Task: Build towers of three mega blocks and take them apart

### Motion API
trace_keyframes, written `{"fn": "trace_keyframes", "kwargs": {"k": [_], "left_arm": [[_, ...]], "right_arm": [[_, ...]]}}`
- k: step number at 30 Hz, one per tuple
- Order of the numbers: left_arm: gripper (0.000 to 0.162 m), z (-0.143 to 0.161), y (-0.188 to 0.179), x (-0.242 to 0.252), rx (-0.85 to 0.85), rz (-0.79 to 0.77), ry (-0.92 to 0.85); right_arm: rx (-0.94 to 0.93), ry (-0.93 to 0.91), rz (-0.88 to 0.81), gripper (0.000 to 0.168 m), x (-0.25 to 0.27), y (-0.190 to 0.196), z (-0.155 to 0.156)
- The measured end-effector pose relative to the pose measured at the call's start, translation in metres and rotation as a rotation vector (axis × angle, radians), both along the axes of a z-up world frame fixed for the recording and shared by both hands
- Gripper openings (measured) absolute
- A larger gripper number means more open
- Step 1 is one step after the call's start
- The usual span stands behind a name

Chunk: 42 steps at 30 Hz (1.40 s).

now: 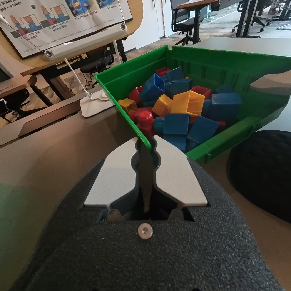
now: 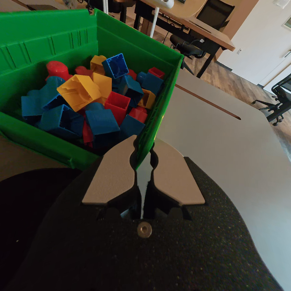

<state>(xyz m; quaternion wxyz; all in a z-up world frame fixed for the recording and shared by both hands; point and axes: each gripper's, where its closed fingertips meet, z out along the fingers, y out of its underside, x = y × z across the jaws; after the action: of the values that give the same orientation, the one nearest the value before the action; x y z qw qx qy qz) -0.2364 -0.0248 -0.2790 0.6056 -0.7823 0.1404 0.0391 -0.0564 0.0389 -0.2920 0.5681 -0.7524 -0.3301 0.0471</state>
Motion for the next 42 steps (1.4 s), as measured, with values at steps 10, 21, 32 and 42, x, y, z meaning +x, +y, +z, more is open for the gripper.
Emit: {"fn": "trace_keyframes", "kwargs": {"k": [10,21,32,42], "left_arm": [[0.012,0.000,0.004,0.000,0.008,0.001,-0.021],[0.050,0.017,-0.005,0.003,0.148,-0.020,0.031],[0.077,0.122,-0.115,-0.038,0.477,-0.008,-0.039],[0.066,0.125,-0.233,-0.272,0.481,0.626,0.065]], "right_arm": [[0.024,0.015,0.006,0.012,0.001,-0.001,0.000],[0.166,0.045,0.009,0.039,0.010,-0.003,0.016],[0.389,0.412,0.120,0.089,-0.045,-0.090,0.109],[0.228,0.551,0.532,0.084,-0.246,-0.180,0.103]]}}
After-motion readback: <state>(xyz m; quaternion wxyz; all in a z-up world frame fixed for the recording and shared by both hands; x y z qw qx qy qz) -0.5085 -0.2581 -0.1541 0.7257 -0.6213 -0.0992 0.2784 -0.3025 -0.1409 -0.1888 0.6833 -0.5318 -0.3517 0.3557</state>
